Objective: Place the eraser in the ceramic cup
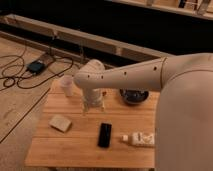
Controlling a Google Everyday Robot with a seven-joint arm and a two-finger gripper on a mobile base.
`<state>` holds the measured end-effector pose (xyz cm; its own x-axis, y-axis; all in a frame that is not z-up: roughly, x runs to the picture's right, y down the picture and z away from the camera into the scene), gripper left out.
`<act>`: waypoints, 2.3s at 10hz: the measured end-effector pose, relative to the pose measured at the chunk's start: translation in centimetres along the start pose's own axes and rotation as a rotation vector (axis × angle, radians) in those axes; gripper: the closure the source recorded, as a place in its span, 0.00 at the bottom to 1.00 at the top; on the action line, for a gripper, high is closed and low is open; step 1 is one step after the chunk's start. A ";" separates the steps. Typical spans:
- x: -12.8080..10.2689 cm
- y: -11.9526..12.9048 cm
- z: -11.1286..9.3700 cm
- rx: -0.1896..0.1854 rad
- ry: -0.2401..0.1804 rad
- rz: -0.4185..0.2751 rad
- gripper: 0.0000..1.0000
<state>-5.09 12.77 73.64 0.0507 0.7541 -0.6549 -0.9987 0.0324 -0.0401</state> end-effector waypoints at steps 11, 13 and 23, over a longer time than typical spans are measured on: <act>2.0 -4.9 9.8 0.000 0.097 0.061 0.35; 2.4 -5.3 11.2 0.000 0.130 0.064 0.35; 1.8 -6.4 13.4 -0.010 0.196 0.092 0.99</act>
<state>1.31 22.70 82.83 -0.0387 0.6111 -0.7906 -0.9991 -0.0382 0.0194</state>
